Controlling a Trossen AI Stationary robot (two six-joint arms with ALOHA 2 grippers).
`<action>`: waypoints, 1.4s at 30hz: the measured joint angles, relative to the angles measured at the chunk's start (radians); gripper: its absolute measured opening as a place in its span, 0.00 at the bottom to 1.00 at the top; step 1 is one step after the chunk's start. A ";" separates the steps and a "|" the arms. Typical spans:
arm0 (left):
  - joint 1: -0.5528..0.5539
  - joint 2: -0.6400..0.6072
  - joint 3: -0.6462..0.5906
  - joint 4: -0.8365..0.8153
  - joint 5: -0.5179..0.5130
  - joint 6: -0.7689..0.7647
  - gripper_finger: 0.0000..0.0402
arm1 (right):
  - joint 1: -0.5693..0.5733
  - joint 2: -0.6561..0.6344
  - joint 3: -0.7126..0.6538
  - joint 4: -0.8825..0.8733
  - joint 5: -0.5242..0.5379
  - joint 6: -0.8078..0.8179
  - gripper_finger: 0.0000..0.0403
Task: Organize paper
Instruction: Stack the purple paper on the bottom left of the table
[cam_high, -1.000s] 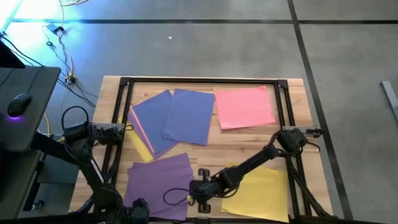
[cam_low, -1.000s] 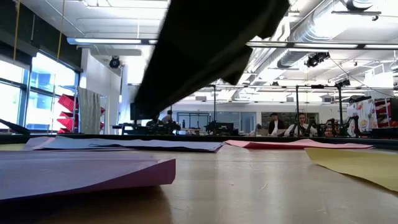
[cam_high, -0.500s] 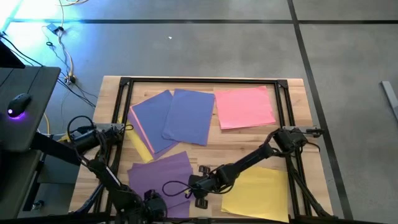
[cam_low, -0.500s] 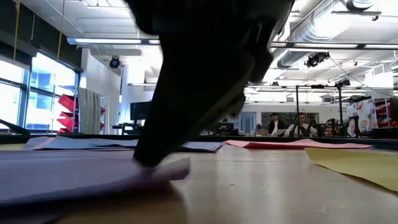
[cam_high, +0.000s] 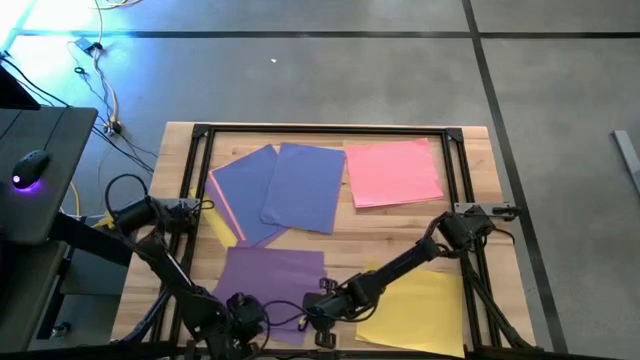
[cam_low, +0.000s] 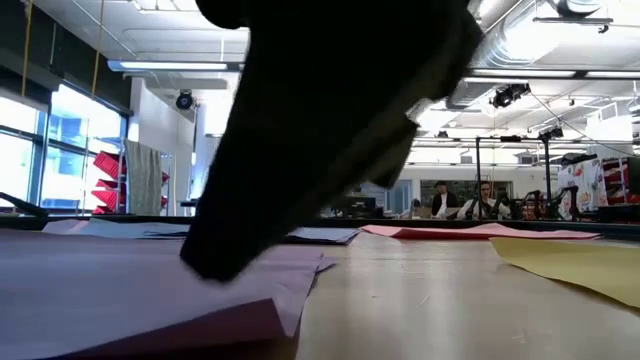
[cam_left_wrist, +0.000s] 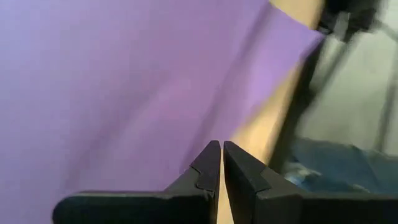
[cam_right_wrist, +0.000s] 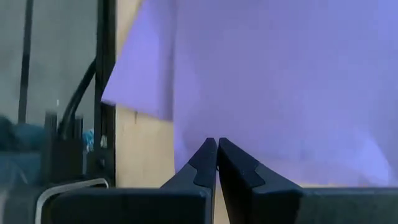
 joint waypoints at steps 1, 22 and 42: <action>-0.007 -0.002 0.015 -0.038 0.017 -0.036 0.00 | 0.000 0.000 0.024 -0.049 0.022 0.034 0.00; -0.042 -0.006 -0.032 -0.852 0.474 -0.534 0.00 | -0.002 -0.002 -0.014 -0.208 -0.072 0.424 0.00; -0.058 -0.001 -0.048 -0.524 0.483 -0.539 0.00 | -0.002 0.011 -0.016 -0.081 -0.079 0.441 0.00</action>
